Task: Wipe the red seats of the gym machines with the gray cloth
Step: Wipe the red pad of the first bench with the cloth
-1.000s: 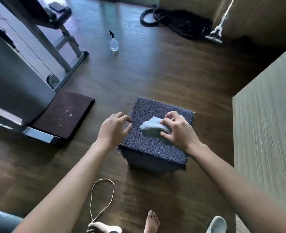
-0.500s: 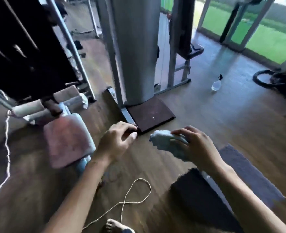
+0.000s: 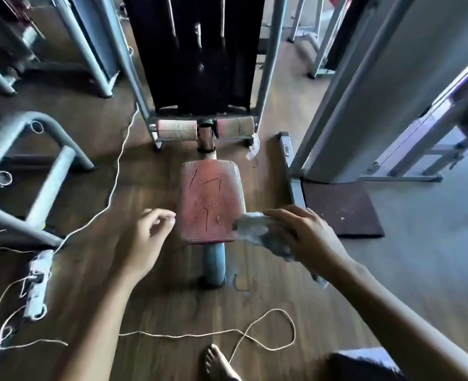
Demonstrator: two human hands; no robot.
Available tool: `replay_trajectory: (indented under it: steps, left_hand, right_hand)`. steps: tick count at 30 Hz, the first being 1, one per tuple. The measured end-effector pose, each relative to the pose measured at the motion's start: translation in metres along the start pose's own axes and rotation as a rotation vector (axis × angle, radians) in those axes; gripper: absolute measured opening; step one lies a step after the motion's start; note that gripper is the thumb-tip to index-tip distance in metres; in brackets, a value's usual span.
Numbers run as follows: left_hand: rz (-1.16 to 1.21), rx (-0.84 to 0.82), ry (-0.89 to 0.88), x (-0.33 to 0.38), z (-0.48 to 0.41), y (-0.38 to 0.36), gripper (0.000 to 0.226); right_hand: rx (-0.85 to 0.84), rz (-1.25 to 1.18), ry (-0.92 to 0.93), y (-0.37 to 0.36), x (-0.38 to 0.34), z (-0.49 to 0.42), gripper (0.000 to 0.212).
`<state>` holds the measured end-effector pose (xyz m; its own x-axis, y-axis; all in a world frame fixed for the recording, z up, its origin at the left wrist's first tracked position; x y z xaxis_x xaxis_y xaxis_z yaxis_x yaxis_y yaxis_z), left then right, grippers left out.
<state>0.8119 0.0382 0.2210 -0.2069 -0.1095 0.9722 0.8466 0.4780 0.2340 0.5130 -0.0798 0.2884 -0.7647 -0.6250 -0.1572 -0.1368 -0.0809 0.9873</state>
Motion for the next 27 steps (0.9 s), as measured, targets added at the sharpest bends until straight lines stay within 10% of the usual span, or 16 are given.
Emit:
replay_trajectory:
  steps: [16, 27]
  left_hand:
    - [0.372, 0.364, 0.206, -0.333, -0.173, -0.066, 0.028]
    - [0.066, 0.588, -0.082, -0.404, -0.177, -0.104, 0.031]
  right_hand:
    - [-0.237, 0.147, 0.094, -0.392, -0.021, -0.244, 0.045]
    - [0.117, 0.152, 0.445, -0.485, -0.009, -0.251, 0.040]
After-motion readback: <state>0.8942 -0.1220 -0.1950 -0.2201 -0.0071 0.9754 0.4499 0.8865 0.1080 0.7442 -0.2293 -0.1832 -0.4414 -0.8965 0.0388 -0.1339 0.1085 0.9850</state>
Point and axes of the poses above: each hand's wrist, its own z-axis away from the middle knuckle, its own y-axis out of the back of the hand, x = y × z, the point moved 4 cm from there along -z, towards the middle knuckle, and after that the axes turned 15 degrees about z, right-handed, at the moved point
